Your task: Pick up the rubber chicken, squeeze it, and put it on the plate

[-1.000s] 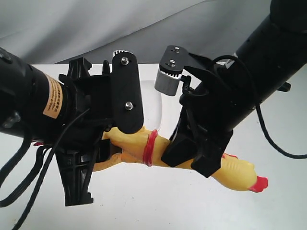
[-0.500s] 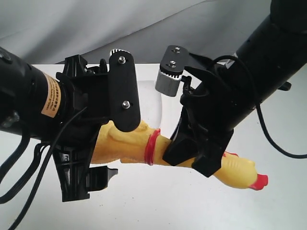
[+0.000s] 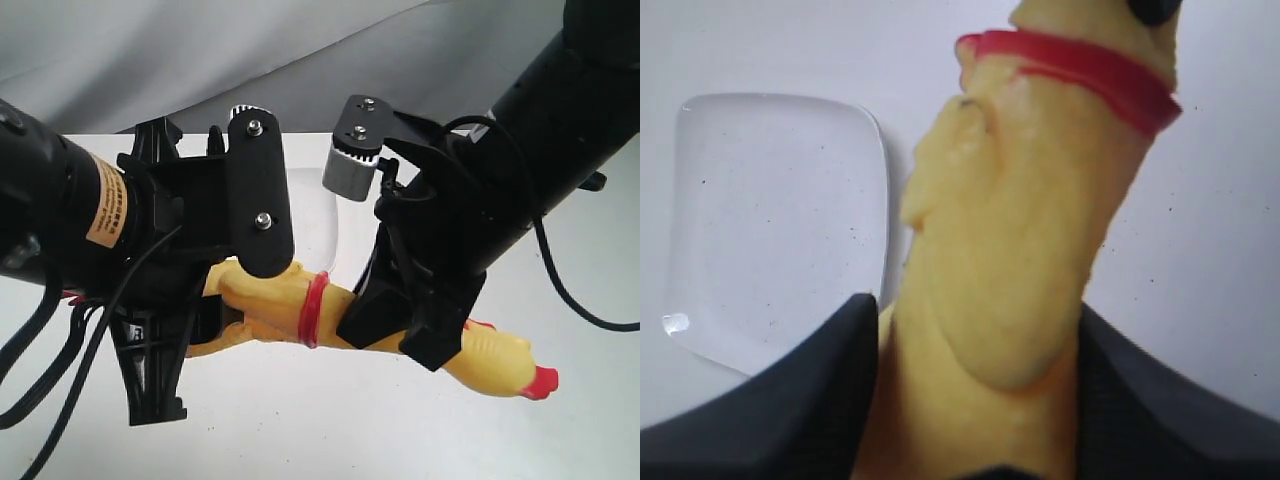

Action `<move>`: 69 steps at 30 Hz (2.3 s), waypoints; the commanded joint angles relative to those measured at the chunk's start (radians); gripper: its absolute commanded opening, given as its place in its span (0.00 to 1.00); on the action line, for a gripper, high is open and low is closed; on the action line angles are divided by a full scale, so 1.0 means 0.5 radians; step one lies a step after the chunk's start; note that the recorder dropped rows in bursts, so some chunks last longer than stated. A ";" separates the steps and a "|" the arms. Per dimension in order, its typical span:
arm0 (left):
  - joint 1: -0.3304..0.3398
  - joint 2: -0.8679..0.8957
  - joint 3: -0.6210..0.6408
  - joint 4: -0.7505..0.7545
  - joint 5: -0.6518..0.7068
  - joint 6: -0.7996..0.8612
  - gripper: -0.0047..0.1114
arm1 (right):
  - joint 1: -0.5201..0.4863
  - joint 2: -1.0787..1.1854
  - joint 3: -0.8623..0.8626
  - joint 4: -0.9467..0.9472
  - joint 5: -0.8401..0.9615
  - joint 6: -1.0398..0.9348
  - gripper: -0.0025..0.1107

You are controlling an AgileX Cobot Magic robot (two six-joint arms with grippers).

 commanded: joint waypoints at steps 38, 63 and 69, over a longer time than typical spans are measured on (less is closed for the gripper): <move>-0.005 -0.860 -0.009 0.693 -0.267 -0.448 0.71 | 0.002 0.594 -0.213 -0.102 -1.229 0.002 0.02; -0.005 -1.113 -0.005 0.522 0.143 -1.175 0.04 | 0.002 1.558 -1.092 -0.252 -1.199 0.173 0.17; -0.005 -1.150 -0.009 0.738 0.238 -1.293 0.04 | 0.002 1.379 -1.092 -0.418 -1.030 0.322 0.49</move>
